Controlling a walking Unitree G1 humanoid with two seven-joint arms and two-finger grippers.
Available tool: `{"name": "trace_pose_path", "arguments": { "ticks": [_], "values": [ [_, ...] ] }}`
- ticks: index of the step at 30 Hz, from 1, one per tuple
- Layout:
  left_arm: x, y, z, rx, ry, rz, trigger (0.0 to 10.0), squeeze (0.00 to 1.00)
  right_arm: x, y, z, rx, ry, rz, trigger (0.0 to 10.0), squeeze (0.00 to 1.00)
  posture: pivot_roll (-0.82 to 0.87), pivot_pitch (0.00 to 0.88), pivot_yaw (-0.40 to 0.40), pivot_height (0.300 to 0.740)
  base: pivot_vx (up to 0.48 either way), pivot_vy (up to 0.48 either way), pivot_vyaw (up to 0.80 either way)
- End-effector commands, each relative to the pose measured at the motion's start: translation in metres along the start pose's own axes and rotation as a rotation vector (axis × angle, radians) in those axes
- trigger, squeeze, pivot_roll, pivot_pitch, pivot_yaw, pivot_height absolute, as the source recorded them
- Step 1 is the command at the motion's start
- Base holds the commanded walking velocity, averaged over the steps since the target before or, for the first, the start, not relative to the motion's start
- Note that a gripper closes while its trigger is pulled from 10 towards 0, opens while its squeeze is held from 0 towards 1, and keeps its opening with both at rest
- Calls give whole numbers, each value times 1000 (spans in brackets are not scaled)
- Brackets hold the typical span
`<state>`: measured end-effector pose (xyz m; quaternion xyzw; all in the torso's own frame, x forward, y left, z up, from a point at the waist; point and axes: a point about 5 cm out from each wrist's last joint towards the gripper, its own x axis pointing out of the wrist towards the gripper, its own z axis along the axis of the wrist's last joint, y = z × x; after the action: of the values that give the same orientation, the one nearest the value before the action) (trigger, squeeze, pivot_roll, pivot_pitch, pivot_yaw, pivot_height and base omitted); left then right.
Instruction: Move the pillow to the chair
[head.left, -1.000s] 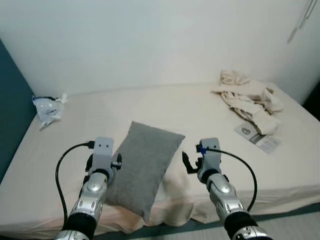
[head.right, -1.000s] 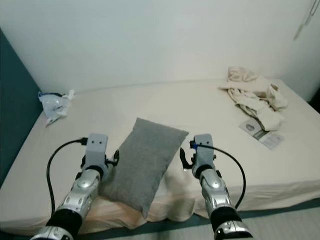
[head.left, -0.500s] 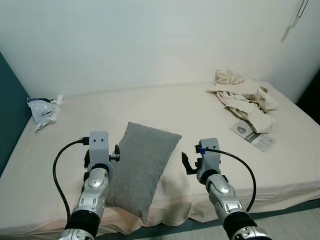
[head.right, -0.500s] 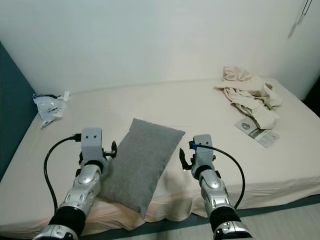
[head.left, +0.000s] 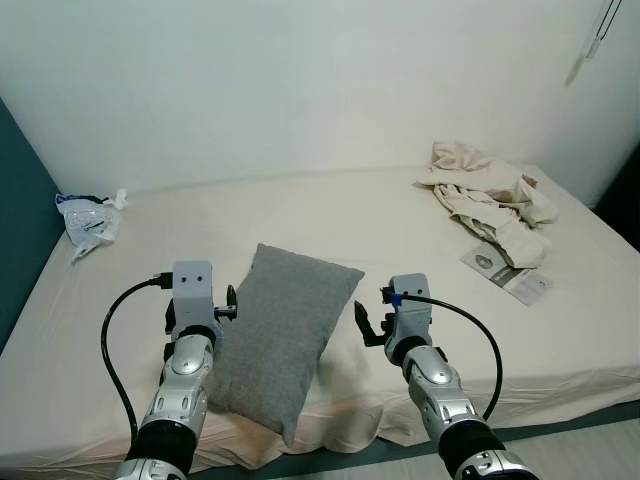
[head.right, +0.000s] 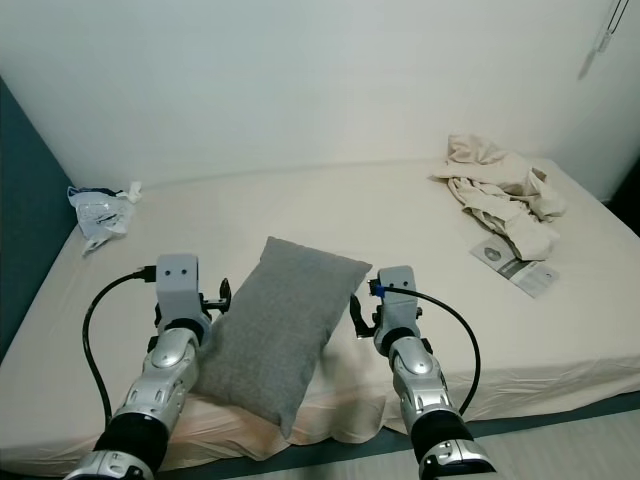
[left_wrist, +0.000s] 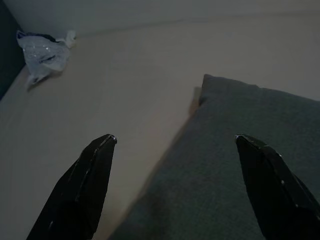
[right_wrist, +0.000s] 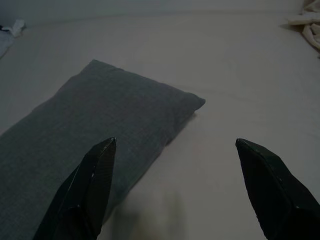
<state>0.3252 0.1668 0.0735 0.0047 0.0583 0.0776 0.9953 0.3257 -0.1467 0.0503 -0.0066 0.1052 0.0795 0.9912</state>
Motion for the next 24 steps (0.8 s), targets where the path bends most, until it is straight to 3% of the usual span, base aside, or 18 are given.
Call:
{"name": "trace_pose_path", "arguments": {
  "ticks": [1,3,11,19,24],
  "values": [
    [-2,5,-4,52,12,8,10000,0,-1,4,-3,15,12,28,10000,0,38,57,17,740,0,0,0],
    [-3,6,-8,118,40,32,10000,0,-3,6,-7,-8,22,61,10000,0,40,54,13,740,0,0,0],
    [-4,2,-10,46,43,-7,10000,0,-3,3,-8,-4,32,46,10000,0,26,59,12,740,0,0,0],
    [-9,4,-18,78,78,10,10000,0,-5,-2,-12,-7,46,16,10000,0,22,64,4,740,0,0,0],
    [-6,10,-19,95,88,65,10000,0,-6,4,-13,-3,40,51,10000,0,14,61,-8,740,0,0,0]
  ]
}}
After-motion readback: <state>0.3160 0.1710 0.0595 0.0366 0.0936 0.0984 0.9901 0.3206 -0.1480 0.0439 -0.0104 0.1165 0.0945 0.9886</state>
